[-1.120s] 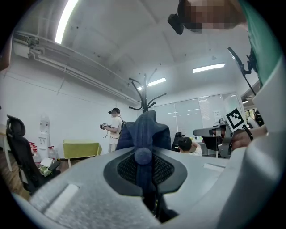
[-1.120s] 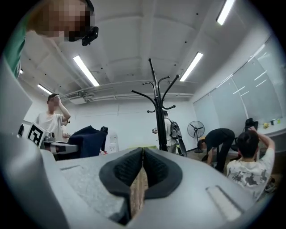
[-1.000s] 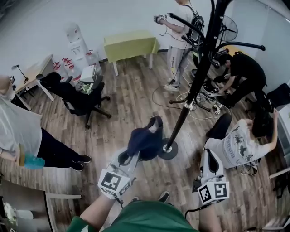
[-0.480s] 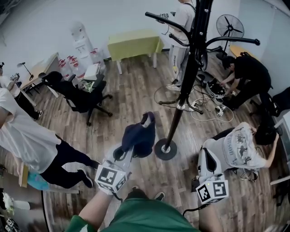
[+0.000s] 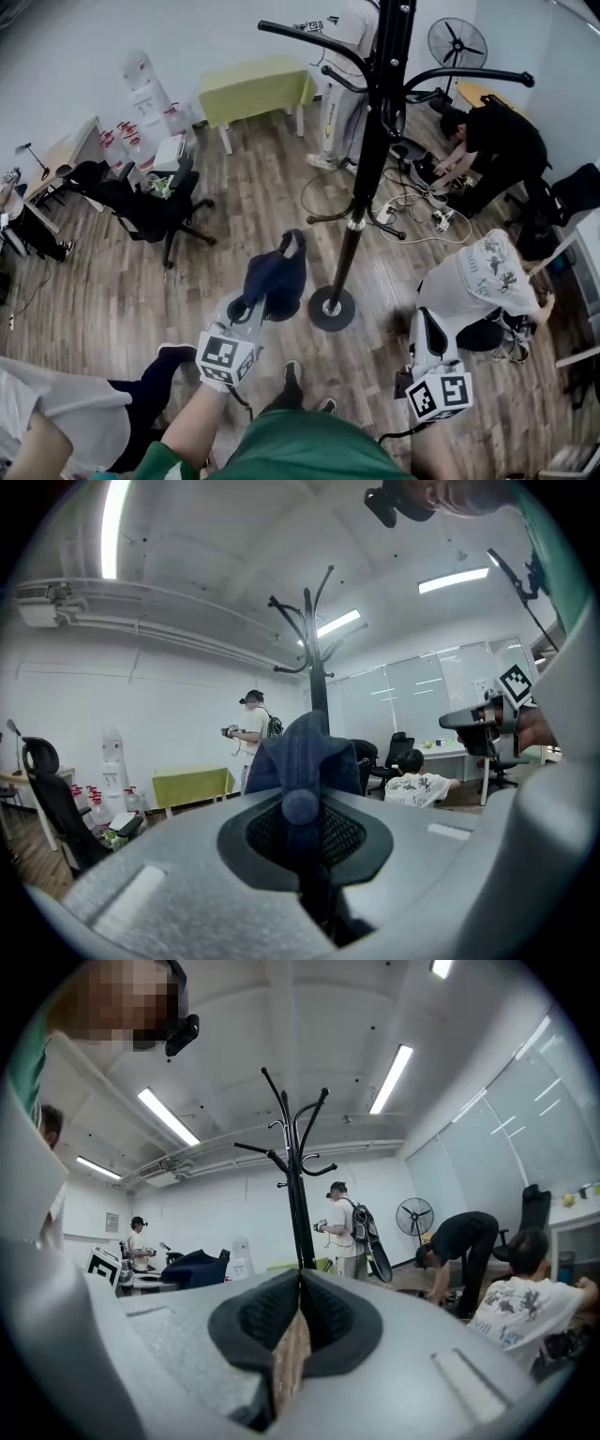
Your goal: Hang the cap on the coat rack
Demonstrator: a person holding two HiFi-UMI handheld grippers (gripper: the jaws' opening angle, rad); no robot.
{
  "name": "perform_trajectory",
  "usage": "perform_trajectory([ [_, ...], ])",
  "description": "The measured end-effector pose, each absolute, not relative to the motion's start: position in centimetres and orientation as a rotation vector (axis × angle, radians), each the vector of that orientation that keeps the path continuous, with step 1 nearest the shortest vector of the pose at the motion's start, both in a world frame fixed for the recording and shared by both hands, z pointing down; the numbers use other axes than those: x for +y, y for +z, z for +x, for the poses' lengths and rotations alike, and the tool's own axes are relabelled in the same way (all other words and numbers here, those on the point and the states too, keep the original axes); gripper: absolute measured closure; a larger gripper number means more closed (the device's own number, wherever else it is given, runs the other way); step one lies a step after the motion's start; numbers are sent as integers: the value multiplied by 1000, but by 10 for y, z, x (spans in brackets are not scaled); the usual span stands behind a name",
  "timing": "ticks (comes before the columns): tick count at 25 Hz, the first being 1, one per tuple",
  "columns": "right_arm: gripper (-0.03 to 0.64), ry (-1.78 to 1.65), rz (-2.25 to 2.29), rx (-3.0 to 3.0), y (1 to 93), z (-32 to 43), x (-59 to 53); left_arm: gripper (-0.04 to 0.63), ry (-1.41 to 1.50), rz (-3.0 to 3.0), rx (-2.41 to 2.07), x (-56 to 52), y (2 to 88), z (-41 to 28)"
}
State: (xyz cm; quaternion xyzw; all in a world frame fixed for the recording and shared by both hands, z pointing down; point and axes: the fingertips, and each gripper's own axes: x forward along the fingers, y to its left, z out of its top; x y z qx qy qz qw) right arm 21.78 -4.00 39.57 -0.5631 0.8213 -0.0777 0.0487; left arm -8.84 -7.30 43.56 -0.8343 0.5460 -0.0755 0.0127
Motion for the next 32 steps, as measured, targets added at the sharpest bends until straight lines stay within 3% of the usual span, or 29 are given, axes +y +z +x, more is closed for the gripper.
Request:
perform_trajectory([
  [14, 611, -235, -1847, 2536, 411, 163, -119, 572, -343, -2681, 1554, -170, 504, -115],
  [32, 611, -309, -2004, 2609, 445, 87, -181, 571, -232, -2855, 1159, -240, 552, -109],
])
